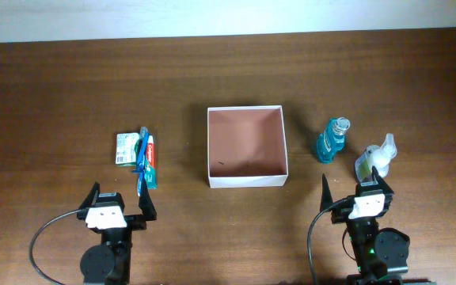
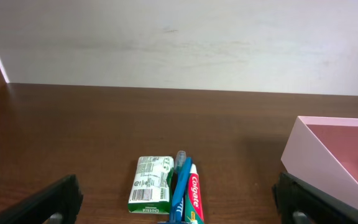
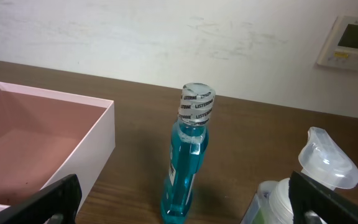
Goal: Pack container
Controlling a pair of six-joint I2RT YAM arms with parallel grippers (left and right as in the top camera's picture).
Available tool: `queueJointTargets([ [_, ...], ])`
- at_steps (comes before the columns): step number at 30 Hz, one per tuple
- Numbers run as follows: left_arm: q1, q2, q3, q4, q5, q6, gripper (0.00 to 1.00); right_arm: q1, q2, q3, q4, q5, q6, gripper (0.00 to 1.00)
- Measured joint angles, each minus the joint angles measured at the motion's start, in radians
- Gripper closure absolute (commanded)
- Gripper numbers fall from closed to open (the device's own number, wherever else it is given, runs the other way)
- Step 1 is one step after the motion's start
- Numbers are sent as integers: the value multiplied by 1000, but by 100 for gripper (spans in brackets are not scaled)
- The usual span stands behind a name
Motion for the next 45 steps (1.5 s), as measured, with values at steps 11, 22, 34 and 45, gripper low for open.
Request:
queueJointTargets([
  [11, 0, 0, 0, 0, 0, 0, 1, 0, 0, 0, 3, -7, 0, 2],
  [22, 0, 0, 0, 0, 0, 0, 1, 0, 0, 0, 39, -400, 224, 2],
  [34, 0, 0, -1, 0, 0, 0, 1, 0, 119, 395, -92, -416, 354, 2],
  [45, 0, 0, -3, 0, 0, 0, 1, 1, 726, 1314, -931, -250, 224, 2],
])
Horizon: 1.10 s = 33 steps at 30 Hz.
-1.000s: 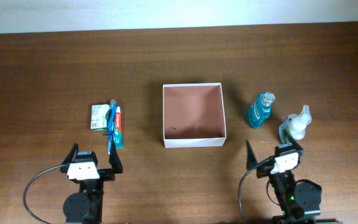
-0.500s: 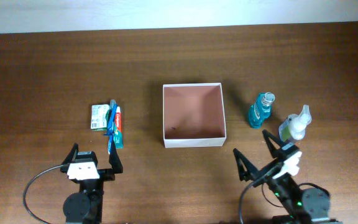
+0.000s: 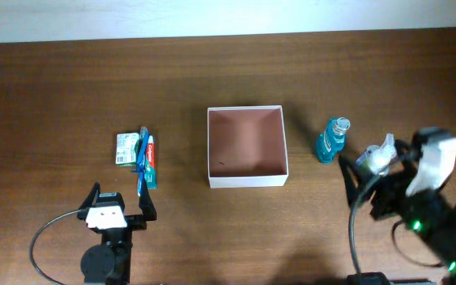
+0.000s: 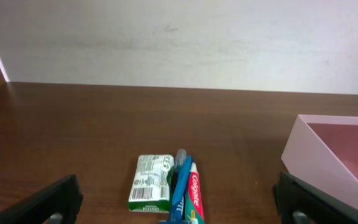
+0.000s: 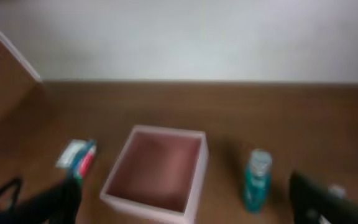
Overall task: Pack container
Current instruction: 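Raise the right gripper and move it above the blue mouthwash bottle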
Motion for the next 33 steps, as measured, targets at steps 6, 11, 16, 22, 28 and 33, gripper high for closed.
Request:
queueJointTargets([
  [6, 0, 0, 0, 0, 0, 0, 1, 0, 301, 282, -274, 49, -75, 2],
  [11, 0, 0, 0, 0, 0, 0, 1, 0, 481, 309, -274, 114, -98, 2],
  [16, 0, 0, 0, 0, 0, 0, 0, 0, 629, 309, -254, 171, -104, 2],
  [22, 0, 0, 0, 0, 0, 0, 1, 0, 781, 309, -249, 202, -112, 20],
  [28, 0, 0, 0, 0, 0, 0, 0, 0, 871, 309, -247, 228, -115, 21],
  [33, 0, 0, 0, 0, 0, 0, 1, 0, 925, 309, -230, 239, -116, 21],
])
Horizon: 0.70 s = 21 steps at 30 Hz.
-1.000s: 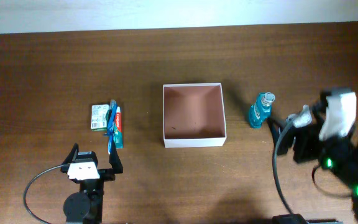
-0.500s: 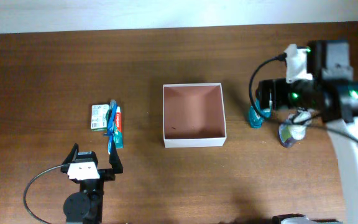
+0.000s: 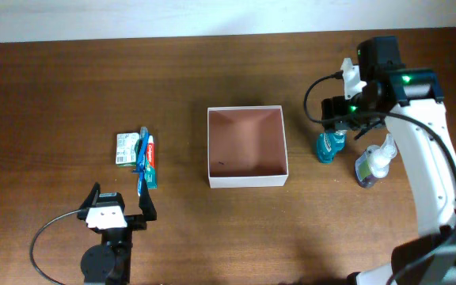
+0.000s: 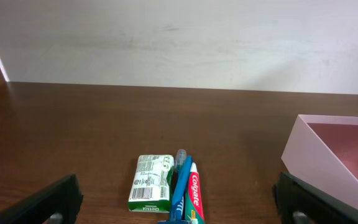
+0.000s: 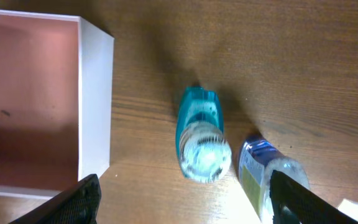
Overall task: Pack container
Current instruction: 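Raise the right gripper and move it above the blue mouthwash bottle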
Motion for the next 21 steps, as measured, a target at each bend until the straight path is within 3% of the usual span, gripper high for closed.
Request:
queueJointTargets([
  [9, 0, 0, 0, 0, 0, 0, 1, 0, 55, 0, 38, 26, -2, 27],
  [21, 0, 0, 0, 0, 0, 0, 1, -16, 130, 0, 34, 34, -1, 27],
])
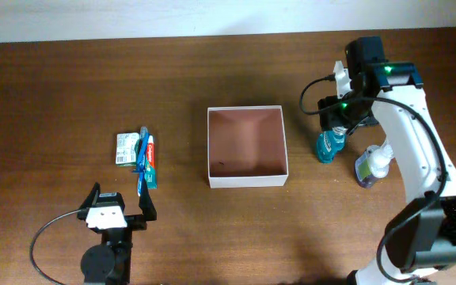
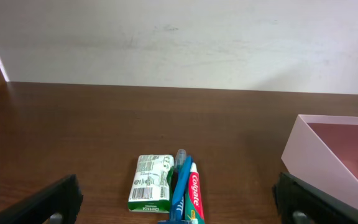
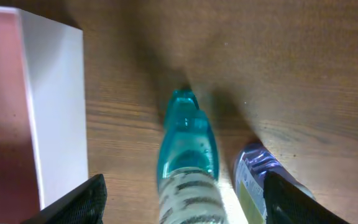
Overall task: Pack container
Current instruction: 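Raise the right gripper and move it above the blue mouthwash bottle, then lower the right gripper onto the mouthwash cap and close it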
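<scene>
The pink-lined white box (image 1: 246, 147) stands open at mid-table. Right of it stands the teal mouthwash bottle (image 1: 330, 141), and my right gripper (image 1: 339, 120) hangs open right over its cap, fingers straddling it without touching. In the right wrist view the bottle (image 3: 187, 149) fills the middle between the fingertips (image 3: 84, 198). A clear pump bottle (image 1: 373, 164) stands just right of it. My left gripper (image 1: 119, 208) rests open near the front edge, behind the green soap box (image 2: 150, 183), blue toothbrush (image 2: 181, 180) and toothpaste tube (image 2: 194, 191).
The pump bottle (image 3: 261, 186) stands close beside the mouthwash, near the right finger. The box's white wall (image 3: 53, 112) lies to the left of the bottle. A pale wall runs along the table's far edge.
My right gripper has come lower over the mouthwash bottle, whose cap now looms large between the fingers. The left arm and all objects have stayed put.
Both grippers rested open at the front edge, the right one behind the two bottles. Then the right arm was raised and swung out to the right. Later it hovered above the mouthwash bottle looking down, and now it sits closer over the cap.
</scene>
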Controlling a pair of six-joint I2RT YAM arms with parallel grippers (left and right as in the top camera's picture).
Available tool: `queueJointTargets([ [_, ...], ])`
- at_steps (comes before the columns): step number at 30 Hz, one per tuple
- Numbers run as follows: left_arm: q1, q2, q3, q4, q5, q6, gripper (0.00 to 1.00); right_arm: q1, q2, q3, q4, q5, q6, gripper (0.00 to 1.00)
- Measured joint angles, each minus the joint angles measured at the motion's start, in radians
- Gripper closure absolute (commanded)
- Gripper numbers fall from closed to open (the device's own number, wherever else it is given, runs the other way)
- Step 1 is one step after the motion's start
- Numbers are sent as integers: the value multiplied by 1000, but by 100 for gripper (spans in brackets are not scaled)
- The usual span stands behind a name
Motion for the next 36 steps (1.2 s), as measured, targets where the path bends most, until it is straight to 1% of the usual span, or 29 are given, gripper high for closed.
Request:
queueJointTargets([
  [9, 0, 0, 0, 0, 0, 0, 1, -55, 24, 0, -27, -34, -4, 27],
  [11, 0, 0, 0, 0, 0, 0, 1, -55, 24, 0, -28, -47, -8, 28],
  [14, 0, 0, 0, 0, 0, 0, 1, -55, 25, 0, -33, -60, -14, 31],
  [30, 0, 0, 0, 0, 0, 0, 1, -50, 26, -2, -35, -69, -30, 32],
  [36, 0, 0, 0, 0, 0, 0, 1, -23, 27, -2, -31, -69, -40, 32],
])
